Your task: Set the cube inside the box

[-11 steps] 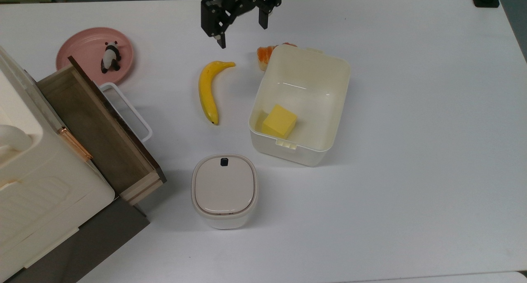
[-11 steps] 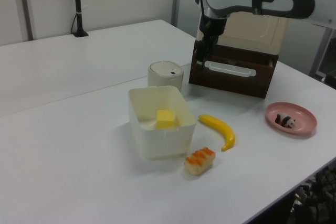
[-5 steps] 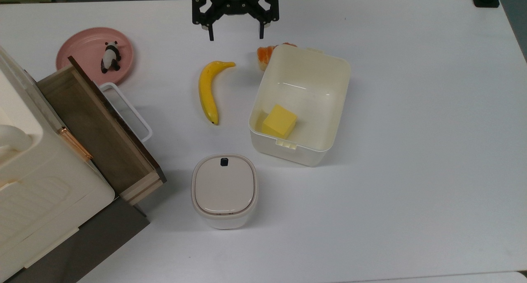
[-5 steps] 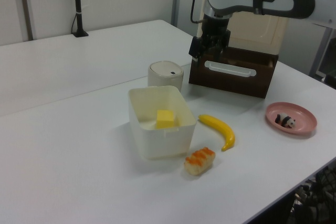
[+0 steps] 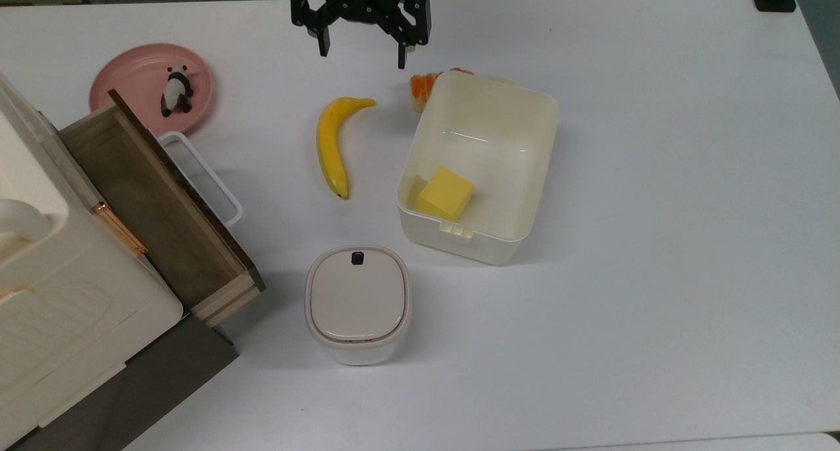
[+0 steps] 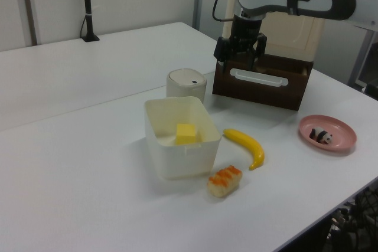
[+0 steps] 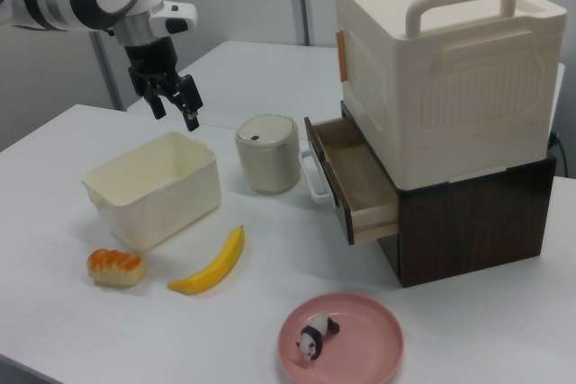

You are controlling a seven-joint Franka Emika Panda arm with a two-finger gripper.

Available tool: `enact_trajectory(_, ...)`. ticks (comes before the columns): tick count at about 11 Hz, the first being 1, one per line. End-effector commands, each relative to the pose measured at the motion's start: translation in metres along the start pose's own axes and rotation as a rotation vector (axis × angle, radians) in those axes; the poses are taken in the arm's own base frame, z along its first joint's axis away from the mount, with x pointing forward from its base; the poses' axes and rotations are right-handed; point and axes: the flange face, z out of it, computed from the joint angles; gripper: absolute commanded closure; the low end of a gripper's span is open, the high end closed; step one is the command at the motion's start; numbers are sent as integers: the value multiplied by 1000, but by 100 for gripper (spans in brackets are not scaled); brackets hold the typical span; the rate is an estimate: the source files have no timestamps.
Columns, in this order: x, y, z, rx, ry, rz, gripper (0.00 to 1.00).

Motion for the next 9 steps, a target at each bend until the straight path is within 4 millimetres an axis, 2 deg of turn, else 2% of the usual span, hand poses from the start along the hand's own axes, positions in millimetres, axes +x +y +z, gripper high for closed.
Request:
enact_trajectory(1,-12,4,-11,-4,-23,6,0)
enact_trajectory(9,-12,4,-9,7,-31,-63,0)
